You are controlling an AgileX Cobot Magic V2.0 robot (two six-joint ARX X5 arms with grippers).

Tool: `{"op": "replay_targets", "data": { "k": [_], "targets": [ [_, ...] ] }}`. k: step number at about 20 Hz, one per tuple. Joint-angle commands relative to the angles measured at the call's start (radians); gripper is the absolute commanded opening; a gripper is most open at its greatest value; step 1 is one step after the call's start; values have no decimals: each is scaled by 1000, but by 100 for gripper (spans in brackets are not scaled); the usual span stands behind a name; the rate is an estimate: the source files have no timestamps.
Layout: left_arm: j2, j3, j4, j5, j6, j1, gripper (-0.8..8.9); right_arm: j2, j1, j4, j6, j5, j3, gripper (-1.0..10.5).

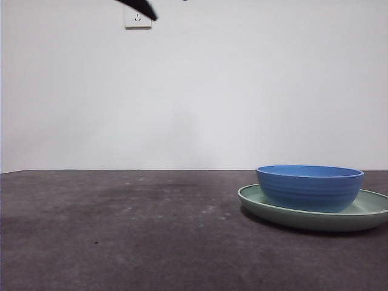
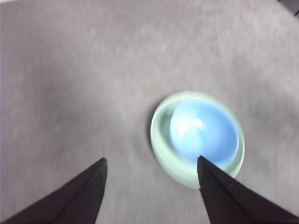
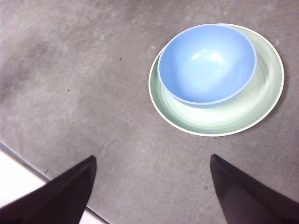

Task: Pick up the blue bowl, put it on the green plate, put it on desk

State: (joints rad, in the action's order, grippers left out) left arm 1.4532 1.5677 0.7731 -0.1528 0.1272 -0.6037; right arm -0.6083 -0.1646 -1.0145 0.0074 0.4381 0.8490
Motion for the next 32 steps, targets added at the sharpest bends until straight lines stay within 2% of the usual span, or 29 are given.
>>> {"op": "replay_targets", "data": {
  "k": [1, 6, 10, 14, 22, 25, 27, 28, 29, 32],
  "targets": [
    [-106, -171, -50, -29, -30, -3, 313, -3, -3, 5, 7, -2, 18, 389],
    [-332, -486, -147, -123, -30, -3, 312, -3, -3, 4, 8, -2, 18, 389],
    [-470, -642, -175, -242, -38, -3, 312, -3, -3, 4, 8, -2, 18, 389],
    [-557, -690, -164, -396, -71, -4, 312, -4, -3, 3, 13, -2, 17, 389],
    [-575, -690, -160, -409, -71, -5, 312, -4, -3, -6, 27, -3, 17, 389],
    [-575, -690, -160, -409, -71, -5, 312, -6, -3, -6, 64, -67, 17, 389],
    [-575, -690, -160, -409, -71, -5, 312, -32, -3, -4, 134, -179, 17, 388],
    [-575, -690, -160, -409, -71, -5, 312, -55, -1, -1, 143, -248, 17, 388],
    [-575, -690, -160, -409, -71, -5, 312, -77, 3, 8, 144, -283, 17, 388],
    [-575, -690, -159, -409, -80, -5, 312, -194, 50, 90, 144, -281, 16, 388]
  ]
}}
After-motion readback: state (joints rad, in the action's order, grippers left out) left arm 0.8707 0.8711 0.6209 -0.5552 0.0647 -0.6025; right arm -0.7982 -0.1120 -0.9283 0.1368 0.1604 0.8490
